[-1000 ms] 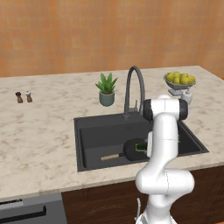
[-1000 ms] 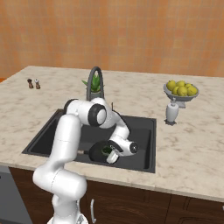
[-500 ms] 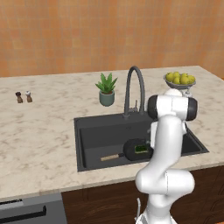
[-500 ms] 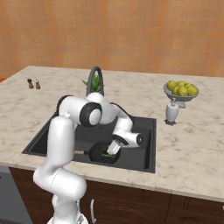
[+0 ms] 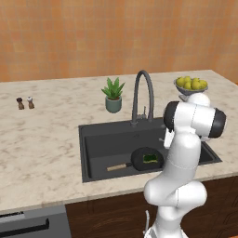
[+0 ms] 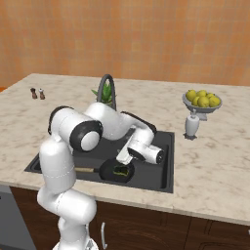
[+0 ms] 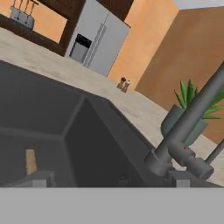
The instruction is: Pick the pan and sponge and place them into the sink. Then turn on the water.
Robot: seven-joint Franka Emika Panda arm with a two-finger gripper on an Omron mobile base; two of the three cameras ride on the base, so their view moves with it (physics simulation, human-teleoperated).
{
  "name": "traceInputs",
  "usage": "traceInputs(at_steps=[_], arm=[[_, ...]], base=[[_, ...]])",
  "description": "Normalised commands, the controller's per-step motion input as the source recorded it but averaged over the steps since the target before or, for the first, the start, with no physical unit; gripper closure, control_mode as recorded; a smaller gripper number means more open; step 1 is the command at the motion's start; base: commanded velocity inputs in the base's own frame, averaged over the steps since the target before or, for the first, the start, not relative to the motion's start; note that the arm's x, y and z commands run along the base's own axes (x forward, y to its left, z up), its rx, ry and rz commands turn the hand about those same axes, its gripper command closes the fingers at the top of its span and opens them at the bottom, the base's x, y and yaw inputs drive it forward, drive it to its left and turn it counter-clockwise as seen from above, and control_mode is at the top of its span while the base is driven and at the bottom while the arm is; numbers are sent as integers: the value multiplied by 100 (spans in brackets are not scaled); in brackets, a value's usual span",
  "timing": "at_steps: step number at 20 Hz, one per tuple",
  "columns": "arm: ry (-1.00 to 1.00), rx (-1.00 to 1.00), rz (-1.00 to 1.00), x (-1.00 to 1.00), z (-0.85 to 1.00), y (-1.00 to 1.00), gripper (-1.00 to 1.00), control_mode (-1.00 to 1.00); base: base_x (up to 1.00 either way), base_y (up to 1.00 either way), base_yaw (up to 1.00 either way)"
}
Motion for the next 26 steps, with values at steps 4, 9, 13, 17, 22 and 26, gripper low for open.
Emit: traceInputs(at_steps=[4,9,13,17,22,26], arm=[[-21,28,0,-14,79,0,-100,-100],[-8,30,0,0,56,-5,-100,-100],[2,30,1,5,25,0,-100,-100],[12,26,4,20,10,0,-100,-100],[33,16,11,37,1,0,-100,-100],[35,6,8,40,0,1,-100,-100]], base=[[0,0,0],[0,0,0],[0,0,0],[0,0,0],[0,0,0],[0,0,0]])
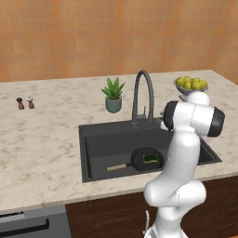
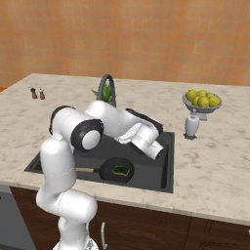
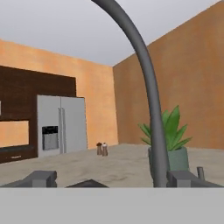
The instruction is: Pick the pan and sponge and place them into the sink. Then turn on the water.
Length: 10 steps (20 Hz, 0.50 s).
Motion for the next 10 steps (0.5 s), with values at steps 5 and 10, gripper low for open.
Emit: traceInputs(at_steps=[5,10], arm=[[3,1,1,33,-4,17,-100,-100],[0,0,0,42,-9,31,-100,-100]], base=[[0,0,0],[0,0,0]])
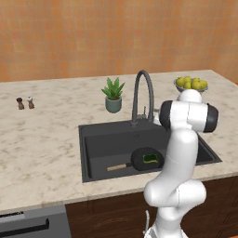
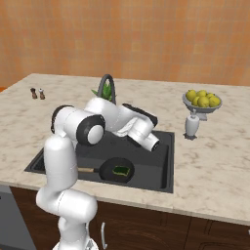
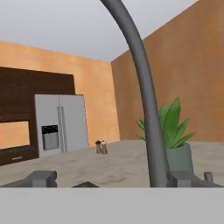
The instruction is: Pick the pan and sponge and place them into the sink. Then turn on the water.
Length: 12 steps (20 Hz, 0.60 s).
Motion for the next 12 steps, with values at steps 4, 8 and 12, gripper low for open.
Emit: traceInputs(at_steps=[4,8,12], arm=[[0,0,0,51,0,16,-100,-100],[0,0,0,43,-9,1,-100,-100],[0,0,0,31,-28,0,-100,-100]], base=[[0,0,0],[0,0,0],[0,0,0]])
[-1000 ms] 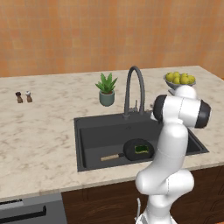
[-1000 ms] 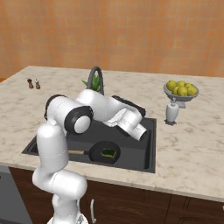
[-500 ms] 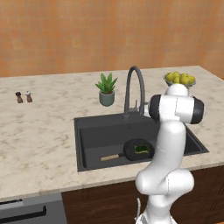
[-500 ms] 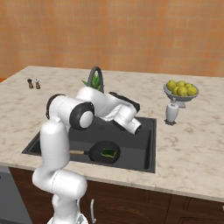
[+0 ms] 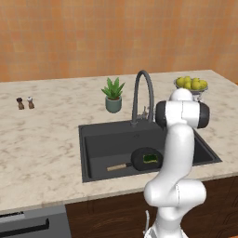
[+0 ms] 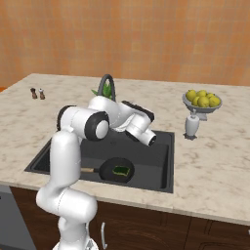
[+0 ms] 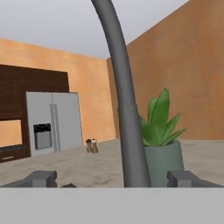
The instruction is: Pick the pan and sponge and place them into the sink. Then turn on the water.
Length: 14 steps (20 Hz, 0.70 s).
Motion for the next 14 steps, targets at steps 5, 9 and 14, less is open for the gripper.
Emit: traceInputs(at_steps=[5,9,14], arm=[[0,0,0,27,-29,0,-100,-100],[-1,0,0,25,-2,-8,-100,-100],[-3,0,0,19,0,-14,-100,-100]], base=[[0,0,0],[0,0,0],[0,0,0]])
